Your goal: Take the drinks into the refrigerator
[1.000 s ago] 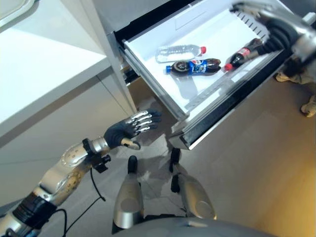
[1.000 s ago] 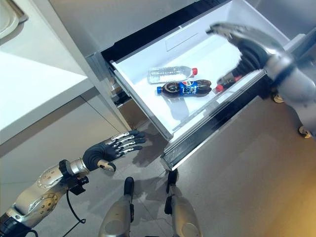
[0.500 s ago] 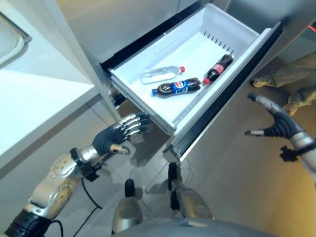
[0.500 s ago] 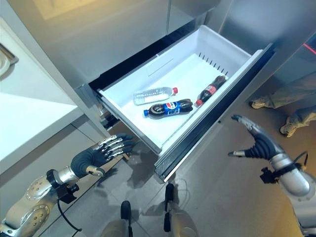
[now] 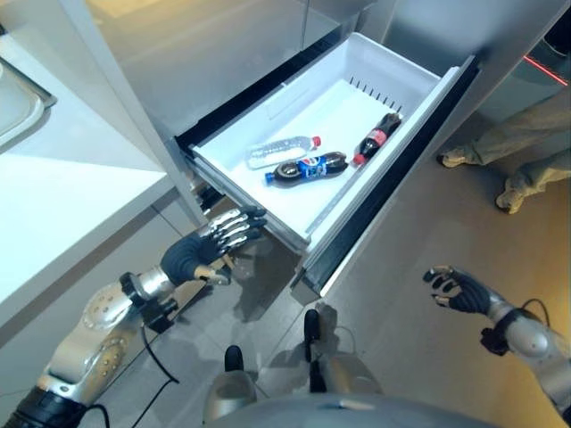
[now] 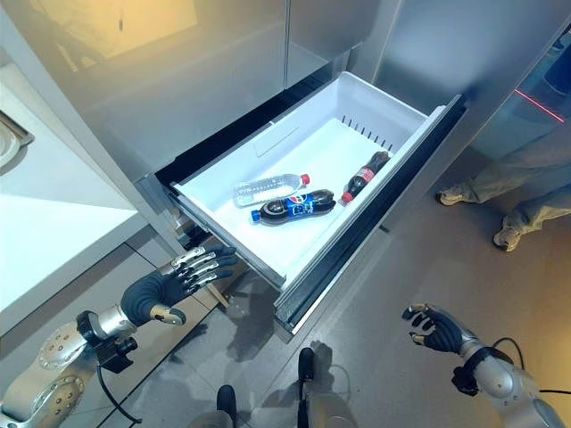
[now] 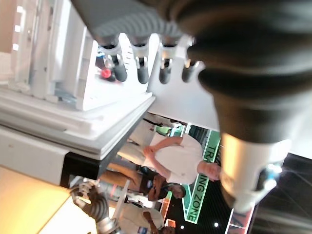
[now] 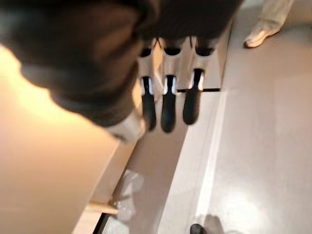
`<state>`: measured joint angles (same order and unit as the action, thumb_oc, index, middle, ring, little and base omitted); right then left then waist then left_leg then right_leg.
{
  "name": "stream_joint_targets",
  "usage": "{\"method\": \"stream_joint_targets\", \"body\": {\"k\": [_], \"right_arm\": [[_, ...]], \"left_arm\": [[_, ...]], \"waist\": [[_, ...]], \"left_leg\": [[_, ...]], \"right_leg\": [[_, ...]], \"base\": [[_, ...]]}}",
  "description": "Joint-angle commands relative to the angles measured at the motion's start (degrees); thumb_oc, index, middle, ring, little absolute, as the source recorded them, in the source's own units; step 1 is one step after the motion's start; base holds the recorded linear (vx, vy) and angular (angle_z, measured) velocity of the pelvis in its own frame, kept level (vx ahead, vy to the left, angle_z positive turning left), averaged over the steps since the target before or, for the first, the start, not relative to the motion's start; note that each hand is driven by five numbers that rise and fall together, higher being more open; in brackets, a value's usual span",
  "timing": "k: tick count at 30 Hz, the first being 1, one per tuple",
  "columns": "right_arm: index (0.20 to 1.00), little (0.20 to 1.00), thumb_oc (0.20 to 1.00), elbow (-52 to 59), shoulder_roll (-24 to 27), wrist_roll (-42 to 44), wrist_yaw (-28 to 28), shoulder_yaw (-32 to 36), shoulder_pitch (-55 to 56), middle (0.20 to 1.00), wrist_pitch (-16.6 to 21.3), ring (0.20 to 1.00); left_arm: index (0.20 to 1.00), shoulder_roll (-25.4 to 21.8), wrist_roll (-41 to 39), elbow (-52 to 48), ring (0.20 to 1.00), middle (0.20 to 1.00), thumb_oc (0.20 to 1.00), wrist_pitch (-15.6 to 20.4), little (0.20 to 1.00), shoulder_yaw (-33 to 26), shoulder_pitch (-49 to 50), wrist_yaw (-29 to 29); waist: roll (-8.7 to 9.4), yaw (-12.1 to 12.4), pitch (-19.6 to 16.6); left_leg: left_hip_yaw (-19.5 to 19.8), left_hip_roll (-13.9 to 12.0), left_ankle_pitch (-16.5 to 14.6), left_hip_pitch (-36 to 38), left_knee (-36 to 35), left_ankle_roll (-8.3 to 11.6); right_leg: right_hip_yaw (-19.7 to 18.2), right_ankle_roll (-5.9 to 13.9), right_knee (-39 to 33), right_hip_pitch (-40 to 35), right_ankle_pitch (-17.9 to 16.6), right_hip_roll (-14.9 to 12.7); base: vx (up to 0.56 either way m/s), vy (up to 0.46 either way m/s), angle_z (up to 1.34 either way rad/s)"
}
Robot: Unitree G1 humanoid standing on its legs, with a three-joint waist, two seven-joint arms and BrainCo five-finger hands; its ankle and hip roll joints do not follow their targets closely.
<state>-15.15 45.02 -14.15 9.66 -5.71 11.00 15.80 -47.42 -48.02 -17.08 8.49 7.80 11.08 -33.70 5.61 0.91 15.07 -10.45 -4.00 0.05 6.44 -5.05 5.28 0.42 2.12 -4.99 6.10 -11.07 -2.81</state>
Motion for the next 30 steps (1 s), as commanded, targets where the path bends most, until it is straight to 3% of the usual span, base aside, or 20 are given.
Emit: {"method": "stream_joint_targets", "body": {"k": [1, 14, 30], "right_arm": [[0.200, 0.200, 0.200, -2.29, 0.22, 0.05, -0.37, -2.35, -7.51, 0.200, 0.67, 0.200], [0.200, 0.200, 0.200, -15.13, -1.68, -0.97, 0.99, -25.34, -37.00, 0.200, -0.67, 0.200], [0.200, 0.200, 0.200, -22.94, -7.11, -0.84, 0.52, -34.50, -54.71, 0.200, -1.63, 0.200]], "left_arm": [[1.000, 0.58, 0.08, -2.87, 1.000, 1.000, 1.000, 4.24, 1.000, 0.73, -2.02, -0.02], [1.000, 1.20, -1.82, -2.07, 1.000, 1.000, 1.000, 3.52, 1.000, 7.10, -6.78, 0.48], [1.000, 1.37, -2.54, -2.37, 1.000, 1.000, 1.000, 3.41, 1.000, 9.09, -9.07, 1.22]], "waist": [[-1.31, 1.40, -0.13], [-2.29, 6.37, -1.15], [-3.59, 10.69, -1.01]], "left_leg": [[3.93, 1.74, -2.32, -2.04, 0.76, -4.05], [6.21, 1.83, -2.15, -1.13, 0.76, -3.94], [9.49, 2.47, -1.53, -1.94, 0.91, -4.02]], "right_leg": [[0.71, 5.24, 8.63, -0.32, 7.42, -1.93], [3.63, 4.62, 9.59, -2.28, 8.36, -2.73], [7.02, 4.42, 10.82, -2.87, 9.11, -4.03]], "base": [[0.00, -0.027, 0.07], [0.01, -0.022, 0.10], [0.00, 0.001, 0.12]]}}
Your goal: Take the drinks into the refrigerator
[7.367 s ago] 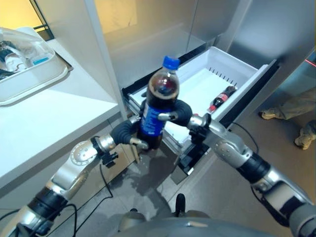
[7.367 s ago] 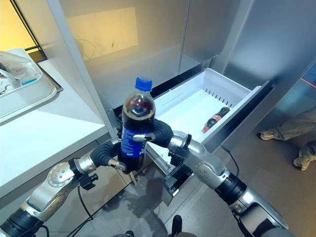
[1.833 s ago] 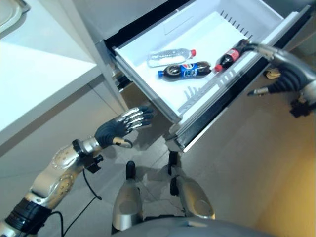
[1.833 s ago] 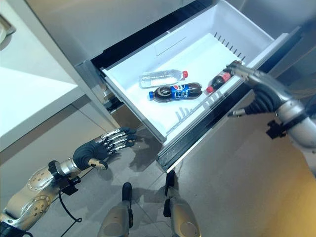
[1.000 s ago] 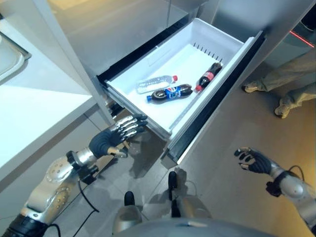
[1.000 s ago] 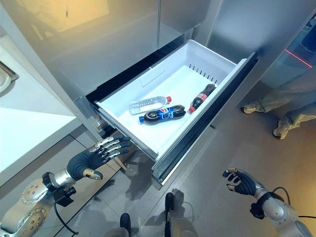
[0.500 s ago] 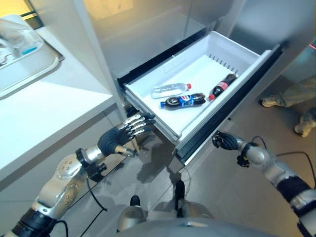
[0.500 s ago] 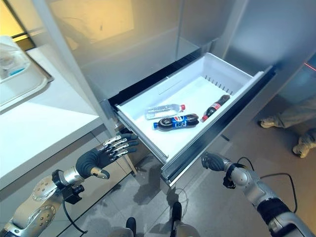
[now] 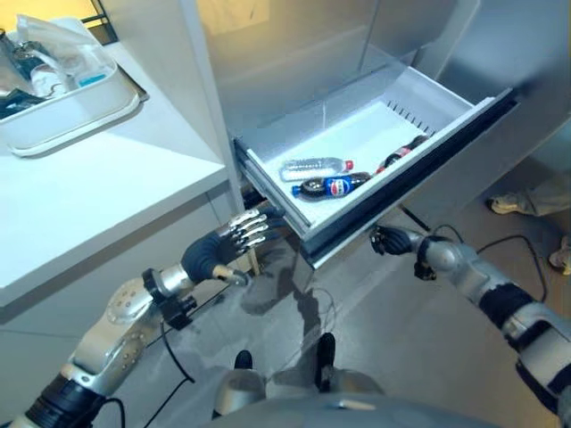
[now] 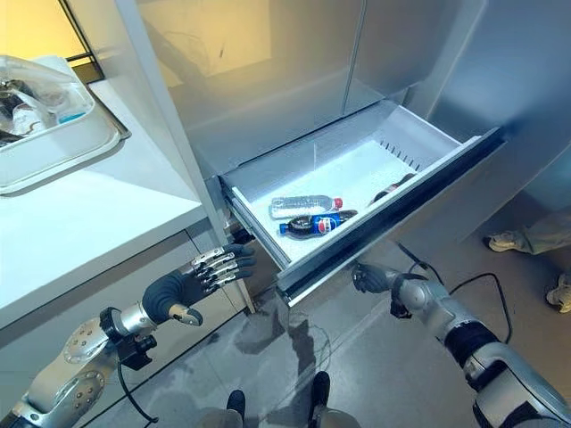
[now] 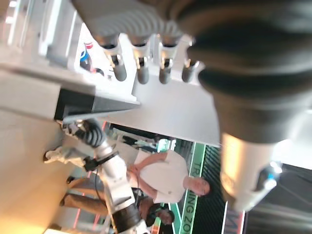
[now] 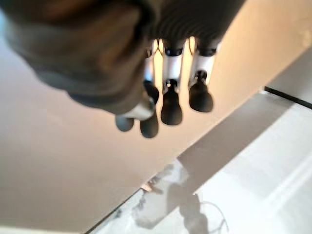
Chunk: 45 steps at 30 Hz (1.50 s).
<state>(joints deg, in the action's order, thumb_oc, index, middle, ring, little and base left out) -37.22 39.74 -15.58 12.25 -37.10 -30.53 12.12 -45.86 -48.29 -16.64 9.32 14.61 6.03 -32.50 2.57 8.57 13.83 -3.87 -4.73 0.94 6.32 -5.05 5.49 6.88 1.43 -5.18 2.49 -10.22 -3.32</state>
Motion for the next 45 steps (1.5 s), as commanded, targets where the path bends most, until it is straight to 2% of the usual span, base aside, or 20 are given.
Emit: {"method": "stream_joint_targets", "body": {"k": [1, 11, 22, 23, 37, 45], "right_arm": [[0.200, 0.200, 0.200, -1.14, -1.94, 0.64, -2.21, -3.35, -13.70, 0.200, 2.01, 0.200], [0.200, 0.200, 0.200, -3.40, -5.26, -0.07, -2.49, -5.00, -16.92, 0.200, 1.71, 0.200], [0.200, 0.200, 0.200, -3.03, -5.93, -0.39, -2.41, -5.44, -17.35, 0.200, 1.65, 0.200], [1.000, 1.000, 1.000, -3.32, -6.10, -0.06, -2.05, -5.16, -17.03, 1.000, 1.38, 1.000], [1.000, 1.000, 1.000, 1.35, -3.89, 1.86, -0.94, -0.76, -8.27, 1.000, 1.28, 1.000], [1.000, 1.000, 1.000, 3.81, -3.46, 4.88, -2.40, 5.51, 0.80, 1.000, 1.68, 1.000]], "left_arm": [[1.000, -0.03, -2.33, -2.60, 1.000, 1.000, 1.000, 2.56, 1.000, 2.44, -4.35, 0.10], [1.000, 0.45, -3.08, -2.27, 1.000, 1.000, 1.000, 2.04, 1.000, 3.71, -5.36, -0.03], [1.000, 0.84, -2.72, -1.96, 1.000, 1.000, 1.000, 2.22, 1.000, 3.61, -5.01, 0.33], [1.000, 0.86, -2.60, -1.93, 1.000, 1.000, 1.000, 2.22, 1.000, 3.36, -4.90, 0.38], [1.000, 2.30, -1.09, -1.70, 1.000, 1.000, 1.000, 2.54, 1.000, 1.73, -3.58, 0.65], [1.000, 3.51, -0.12, -1.36, 1.000, 1.000, 1.000, 3.11, 1.000, -0.06, -2.29, 1.12]], "waist": [[-0.62, 3.09, 0.30], [-1.06, 4.87, -0.10], [-1.57, 4.92, -0.12], [-1.63, 4.78, -0.15], [-1.23, 3.06, -0.39], [-1.08, 1.77, -0.59]], "left_leg": [[3.17, 3.27, -2.38, -1.90, 0.92, -4.23], [6.46, 3.71, -1.83, -2.76, 0.99, -4.26], [6.71, 3.91, -1.83, -2.90, 0.96, -4.47], [6.54, 3.92, -1.87, -2.81, 0.97, -4.51], [4.94, 3.51, -2.38, -1.94, 0.87, -4.57], [4.07, 3.36, -2.60, -1.42, 0.72, -4.56]], "right_leg": [[0.86, 5.10, 11.11, 0.67, 8.35, -3.66], [4.23, 4.92, 11.25, -0.43, 8.73, -4.95], [4.38, 4.99, 11.37, -0.19, 8.69, -5.28], [4.20, 5.01, 11.45, -0.07, 8.66, -5.23], [2.58, 5.12, 11.23, 0.01, 8.70, -4.75], [1.86, 5.16, 10.59, -0.27, 8.50, -4.43]], "base": [[-0.01, 0.006, 0.18], [0.00, 0.001, 0.22], [0.00, 0.006, 0.05], [0.00, 0.000, 0.00], [0.00, 0.005, -0.05], [0.00, 0.002, -0.01]]}}
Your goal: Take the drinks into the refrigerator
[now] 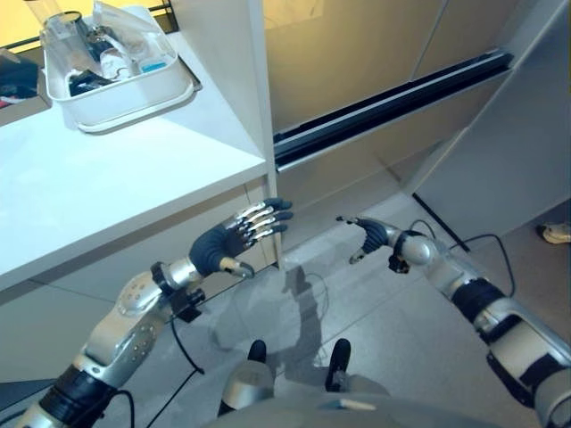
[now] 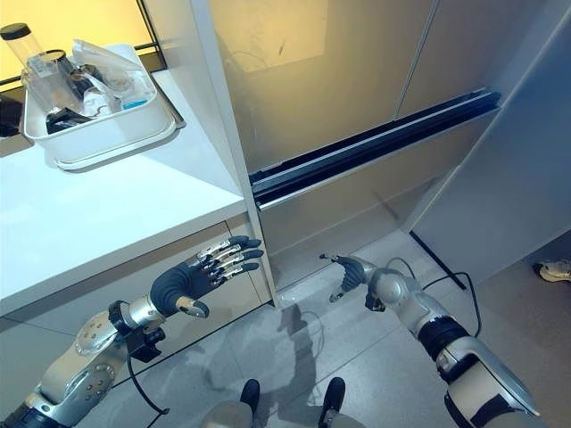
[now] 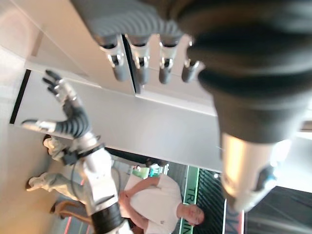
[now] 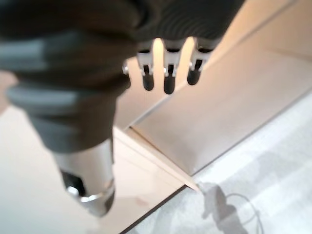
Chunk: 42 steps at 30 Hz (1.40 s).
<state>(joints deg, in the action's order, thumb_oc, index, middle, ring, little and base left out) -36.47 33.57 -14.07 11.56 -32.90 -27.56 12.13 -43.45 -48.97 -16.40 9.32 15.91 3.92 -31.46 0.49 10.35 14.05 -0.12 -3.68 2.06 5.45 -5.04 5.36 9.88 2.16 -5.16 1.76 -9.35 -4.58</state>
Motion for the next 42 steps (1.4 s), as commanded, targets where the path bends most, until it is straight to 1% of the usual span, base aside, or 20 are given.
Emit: {"method": "stream_joint_targets", "body": {"k": [1, 10, 11, 12, 13, 14, 18, 21, 22, 23, 24, 25, 27, 29, 30, 32, 35, 36, 37, 42], "right_arm": [[1.000, 1.000, 1.000, 3.83, 2.88, 3.35, -1.59, 1.73, -1.11, 1.000, 1.78, 1.000], [1.000, 1.000, 1.000, 3.67, 2.27, 3.19, -0.85, 3.94, 5.04, 1.000, 2.00, 1.000], [0.727, 0.727, 0.727, 3.71, 2.34, 3.14, -0.56, 3.79, 4.75, 0.727, 1.94, 0.727], [0.247, 0.247, 0.247, 4.21, 2.97, 2.99, -0.30, 3.42, 3.67, 0.247, 2.05, 0.247], [0.247, 0.247, 0.247, 4.22, 3.00, 3.01, -0.28, 3.40, 3.63, 0.247, 2.03, 0.247], [0.200, 0.200, 0.200, 4.27, 3.96, 2.80, -0.06, 2.53, 1.25, 0.200, 2.05, 0.200], [0.200, 0.200, 0.200, 3.92, 5.44, 2.83, -0.36, 1.04, -3.77, 0.200, 2.14, 0.200], [0.200, 0.200, 0.200, 1.45, 6.34, 2.63, -0.96, -1.88, -10.91, 0.200, 1.93, 0.200], [0.200, 0.200, 0.200, -0.98, 6.69, 3.16, -1.66, -3.21, -14.93, 0.200, 1.48, 0.200], [0.200, 0.200, 0.200, -1.15, 6.65, 3.20, -1.69, -3.33, -15.14, 0.200, 1.54, 0.200], [0.200, 0.200, 0.200, -2.85, 8.09, 3.69, -2.38, -4.44, -20.06, 0.200, 1.19, 0.200], [0.200, 0.200, 0.200, -2.97, 8.09, 3.75, -2.38, -4.56, -20.29, 0.200, 1.22, 0.200], [0.200, 0.200, 0.200, -6.49, 9.29, 4.12, -3.34, -6.79, -27.44, 0.200, 0.78, 0.200], [0.200, 0.200, 0.200, -6.98, 9.54, 4.35, -3.64, -7.33, -28.91, 0.200, 0.74, 0.200], [0.200, 0.200, 0.200, -8.07, 9.68, 4.38, -3.95, -7.89, -30.54, 0.200, 0.56, 0.200], [0.200, 0.200, 0.200, -9.08, 10.02, 4.89, -4.13, -8.58, -33.12, 0.200, 0.27, 0.200], [0.200, 0.200, 0.200, -8.50, 11.46, 5.35, -4.04, -9.61, -35.92, 0.200, -0.16, 0.200], [0.200, 0.200, 0.200, -8.51, 11.47, 5.37, -4.03, -9.64, -35.96, 0.200, -0.16, 0.200], [0.200, 0.200, 0.200, -9.34, 11.59, 5.14, -4.02, -10.29, -37.11, 0.200, -0.27, 0.200], [0.200, 0.200, 0.200, -9.65, 11.79, 5.25, -3.89, -10.67, -38.19, 0.200, -0.34, 0.200]], "left_arm": [[1.000, 1.25, 0.75, -1.39, 1.000, 1.000, 1.000, 3.19, 1.000, -1.51, 0.05, 0.08], [1.000, 1.58, 1.69, -1.17, 1.000, 1.000, 1.000, 3.54, 1.000, -3.01, 1.08, -0.06], [1.000, 1.57, 1.73, -1.08, 1.000, 1.000, 1.000, 3.51, 1.000, -3.02, 1.20, -0.16], [1.000, 1.44, 1.58, -1.20, 1.000, 1.000, 1.000, 3.46, 1.000, -2.87, 1.27, -0.31], [1.000, 1.46, 1.57, -1.19, 1.000, 1.000, 1.000, 3.46, 1.000, -2.89, 1.25, -0.32], [1.000, 1.05, 1.29, -1.39, 1.000, 1.000, 1.000, 3.50, 1.000, -2.44, 1.27, -0.51], [1.000, 0.62, 0.83, -1.59, 1.000, 1.000, 1.000, 3.37, 1.000, -1.90, 1.25, -0.71], [1.000, -0.35, 0.14, -1.94, 1.000, 1.000, 1.000, 2.75, 1.000, -0.79, 0.80, -1.36], [1.000, -1.18, -0.11, -2.04, 1.000, 1.000, 1.000, 2.59, 1.000, -0.11, 0.33, -1.34], [1.000, -1.14, -0.12, -2.02, 1.000, 1.000, 1.000, 2.59, 1.000, -0.15, 0.26, -1.33], [1.000, -2.22, -0.49, -2.32, 1.000, 1.000, 1.000, 2.37, 1.000, 0.27, -0.18, -1.30], [1.000, -2.16, -0.50, -2.30, 1.000, 1.000, 1.000, 2.37, 1.000, 0.22, -0.27, -1.29], [1.000, -3.64, -1.03, -2.39, 1.000, 1.000, 1.000, 2.41, 1.000, 1.12, -1.40, -1.18], [1.000, -3.83, -1.10, -2.49, 1.000, 1.000, 1.000, 2.33, 1.000, 1.27, -1.67, -1.07], [1.000, -4.15, -1.06, -2.44, 1.000, 1.000, 1.000, 2.31, 1.000, 1.70, -2.01, -0.94], [1.000, -4.47, -1.20, -2.58, 1.000, 1.000, 1.000, 2.20, 1.000, 2.13, -2.65, -0.72], [1.000, -4.43, -1.08, -2.79, 1.000, 1.000, 1.000, 2.10, 1.000, 2.39, -2.74, -0.32], [1.000, -4.41, -1.07, -2.80, 1.000, 1.000, 1.000, 2.09, 1.000, 2.39, -2.75, -0.31], [1.000, -4.45, -0.90, -3.00, 1.000, 1.000, 1.000, 1.95, 1.000, 2.41, -2.55, -0.15], [1.000, -4.67, -0.86, -3.76, 1.000, 1.000, 1.000, 1.79, 1.000, 2.15, -2.23, -0.06]], "waist": [[1.02, -0.16, -0.82], [1.02, -1.28, -0.93], [1.07, -1.27, -0.99], [1.17, -1.32, -1.06], [1.15, -1.30, -1.02], [1.22, -1.02, -1.13], [1.22, -0.52, -1.02], [1.16, 0.44, -0.63], [1.02, 1.25, -0.27], [1.00, 1.17, -0.20], [1.00, 2.03, 0.19], [0.97, 1.94, 0.25], [0.90, 3.30, 1.16], [0.90, 3.38, 1.35], [0.86, 3.96, 1.69], [0.76, 4.17, 1.88], [0.56, 4.87, 2.32], [0.54, 4.75, 2.31], [0.37, 5.28, 2.38], [0.11, 5.57, 2.69]], "left_leg": [[0.25, 2.28, -3.76, -0.46, 0.68, -4.44], [-0.90, 2.31, -4.06, -0.19, 0.59, -4.43], [-1.08, 2.29, -4.11, -0.12, 0.59, -4.47], [-1.27, 2.34, -4.19, 0.02, 0.57, -4.56], [-1.31, 2.34, -4.20, 0.03, 0.57, -4.56], [-1.38, 2.31, -4.25, 0.11, 0.59, -4.65], [-1.45, 2.26, -4.29, 0.10, 0.61, -4.68], [-1.18, 2.20, -4.15, -0.26, 0.70, -4.63], [-0.78, 2.15, -3.90, -0.68, 0.83, -4.58], [-0.75, 2.16, -3.90, -0.71, 0.84, -4.57], [-0.15, 2.06, -3.57, -1.41, 0.92, -4.49], [-0.10, 2.07, -3.56, -1.48, 0.94, -4.49], [1.75, 1.82, -2.67, -3.43, 1.17, -4.27], [2.58, 1.75, -2.39, -4.26, 1.28, -4.22], [3.41, 1.71, -1.99, -4.98, 1.38, -4.14], [5.25, 1.78, -1.42, -6.46, 1.37, -4.00], [7.80, 1.95, -0.43, -8.18, 1.13, -3.82], [7.92, 1.96, -0.41, -8.24, 1.14, -3.81], [8.91, 2.11, -0.10, -8.70, 0.97, -3.77], [10.60, 2.45, 0.41, -9.62, 0.86, -3.64]], "right_leg": [[-1.24, 4.45, 10.57, 0.45, 7.66, -3.14], [-2.22, 4.58, 10.16, 0.52, 7.41, -2.81], [-2.40, 4.60, 10.14, 0.53, 7.37, -2.78], [-2.67, 4.60, 10.22, 0.64, 7.29, -2.70], [-2.71, 4.60, 10.23, 0.65, 7.29, -2.70], [-2.99, 4.68, 10.42, 0.82, 7.24, -2.67], [-3.18, 4.72, 10.95, 1.20, 7.35, -2.63], [-2.84, 4.71, 11.45, 1.55, 7.52, -2.70], [-2.42, 4.65, 11.81, 1.74, 7.61, -2.76], [-2.39, 4.64, 11.84, 1.76, 7.63, -2.77], [-1.89, 4.57, 12.31, 2.25, 7.80, -2.80], [-1.85, 4.57, 12.38, 2.31, 7.84, -2.82], [-0.34, 4.30, 13.51, 3.54, 8.10, -3.07], [0.45, 4.23, 14.07, 4.01, 8.29, -3.28], [1.24, 4.11, 14.52, 4.34, 8.44, -3.37], [3.05, 3.98, 15.10, 4.69, 8.85, -3.84], [5.74, 3.73, 15.46, 4.85, 9.39, -4.29], [5.86, 3.73, 15.47, 4.84, 9.41, -4.31], [7.09, 3.69, 15.57, 4.78, 9.63, -4.49], [9.06, 3.73, 15.93, 4.87, 9.80, -4.95]], "base": [[0.00, 0.001, -0.04], [0.00, 0.002, -0.09], [0.01, -0.003, -0.10], [0.00, -0.002, -0.10], [0.01, -0.006, -0.12], [0.01, -0.005, -0.09], [0.00, 0.000, -0.06], [0.00, 0.000, 0.00], [0.00, 0.000, 0.00], [0.00, 0.000, 0.00], [0.00, -0.013, 0.04], [-0.03, -0.035, 0.13], [-0.04, -0.045, 0.30], [-0.01, -0.044, 0.32], [-0.01, -0.067, 0.44], [-0.01, -0.061, 0.54], [0.00, -0.051, 0.57], [0.03, -0.045, 0.57], [0.01, -0.020, 0.37], [0.01, -0.019, 0.27]]}}
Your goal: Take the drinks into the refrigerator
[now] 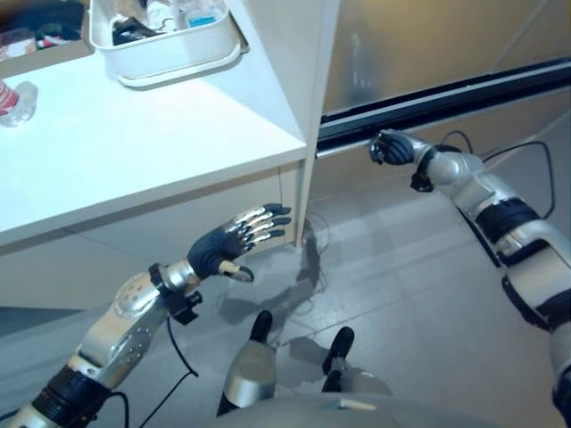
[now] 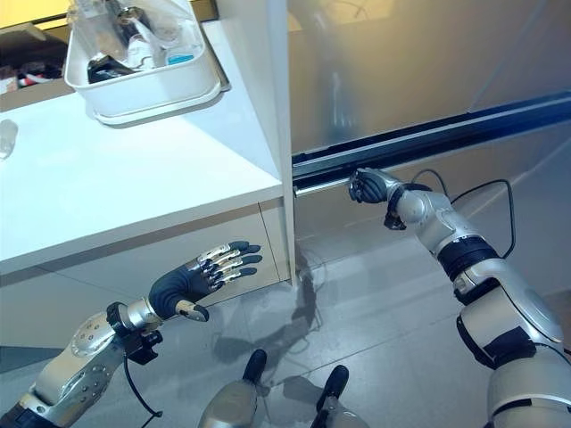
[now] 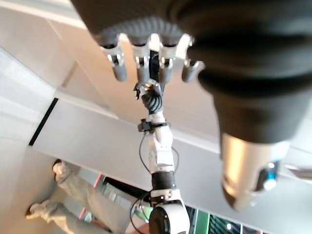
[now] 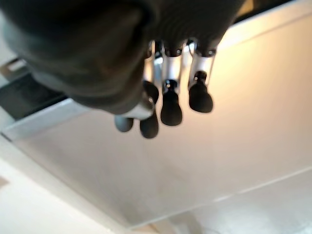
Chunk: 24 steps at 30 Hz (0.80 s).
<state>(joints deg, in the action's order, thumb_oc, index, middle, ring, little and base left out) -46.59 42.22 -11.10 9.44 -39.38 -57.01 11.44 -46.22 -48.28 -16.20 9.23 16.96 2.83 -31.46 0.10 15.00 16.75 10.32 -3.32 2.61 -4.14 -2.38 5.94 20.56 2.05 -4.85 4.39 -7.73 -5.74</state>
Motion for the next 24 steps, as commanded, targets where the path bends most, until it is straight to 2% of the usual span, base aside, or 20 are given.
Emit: {"method": "stream_joint_targets", "body": {"k": [1, 7, 14, 15, 16, 17, 24], "right_arm": [[0.200, 0.200, 0.200, 0.74, 3.31, 2.40, -1.88, -4.07, -8.88, 0.200, 0.39, 0.200], [0.200, 0.200, 0.200, 1.51, 3.81, 2.80, -2.00, -3.43, -8.37, 0.200, 0.54, 0.200], [0.200, 0.200, 0.200, 1.10, 3.29, 2.68, -1.85, -3.09, -7.66, 0.200, 0.66, 0.200], [0.272, 0.272, 0.272, 1.00, 3.16, 2.70, -1.91, -2.89, -7.51, 0.272, 0.66, 0.272], [0.551, 0.551, 0.551, 0.66, 2.82, 2.84, -2.15, -2.57, -7.26, 0.551, 0.62, 0.551], [1.000, 1.000, 1.000, 0.50, 2.63, 3.03, -2.26, -2.23, -6.94, 1.000, 0.58, 1.000], [1.000, 1.000, 1.000, 2.71, 1.89, 2.66, -2.28, 0.46, 0.03, 1.000, 0.68, 1.000]], "left_arm": [[1.000, -1.87, -1.37, -4.09, 1.000, 1.000, 1.000, 1.94, 1.000, 1.08, -1.02, 0.03], [1.000, -1.54, -1.37, -4.08, 1.000, 1.000, 1.000, 1.86, 1.000, 1.17, -1.47, -0.16], [1.000, -1.35, -1.46, -4.22, 1.000, 1.000, 1.000, 1.95, 1.000, 0.98, -1.57, -0.05], [1.000, -1.31, -1.46, -4.26, 1.000, 1.000, 1.000, 2.00, 1.000, 0.87, -1.48, 0.00], [1.000, -1.15, -1.47, -4.39, 1.000, 1.000, 1.000, 2.06, 1.000, 0.87, -1.34, 0.11], [1.000, -1.10, -1.44, -4.35, 1.000, 1.000, 1.000, 2.12, 1.000, 0.80, -1.35, 0.17], [1.000, 0.02, -0.76, -4.17, 1.000, 1.000, 1.000, 2.26, 1.000, -0.07, -1.08, 0.46]], "waist": [[0.38, 1.09, 0.15], [-0.01, 2.02, 0.83], [-0.01, 2.52, 0.63], [0.03, 2.48, 0.64], [0.02, 2.47, 0.59], [-0.03, 2.25, 0.53], [0.19, 1.00, 0.47]], "left_leg": [[0.76, 2.21, 0.07, -0.41, -1.87, -4.15], [2.82, 2.68, 0.54, -1.46, -1.91, -3.76], [2.63, 2.86, 0.49, -1.30, -2.01, -3.49], [2.53, 2.86, 0.42, -1.23, -2.01, -3.50], [2.46, 2.83, 0.39, -1.17, -2.02, -3.53], [2.45, 2.83, 0.75, -1.36, -2.08, -3.62], [1.17, 2.41, 0.27, -0.65, -2.18, -3.72]], "right_leg": [[-0.81, 3.83, 15.91, 2.25, 8.32, -4.10], [2.31, 3.54, 16.57, 1.63, 9.28, -4.79], [3.01, 3.59, 15.60, 0.87, 9.09, -4.74], [2.97, 3.59, 15.54, 0.83, 9.07, -4.71], [2.84, 3.56, 15.54, 0.84, 9.04, -4.70], [2.88, 3.61, 15.31, 1.03, 8.55, -4.79], [2.12, 3.72, 15.05, 1.16, 8.18, -4.76]], "base": [[0.00, -0.010, 0.26], [-0.01, -0.027, 0.31], [0.01, 0.004, 0.10], [0.00, 0.000, 0.00], [0.00, 0.000, 0.00], [0.00, 0.000, 0.00], [-0.01, 0.008, -0.01]]}}
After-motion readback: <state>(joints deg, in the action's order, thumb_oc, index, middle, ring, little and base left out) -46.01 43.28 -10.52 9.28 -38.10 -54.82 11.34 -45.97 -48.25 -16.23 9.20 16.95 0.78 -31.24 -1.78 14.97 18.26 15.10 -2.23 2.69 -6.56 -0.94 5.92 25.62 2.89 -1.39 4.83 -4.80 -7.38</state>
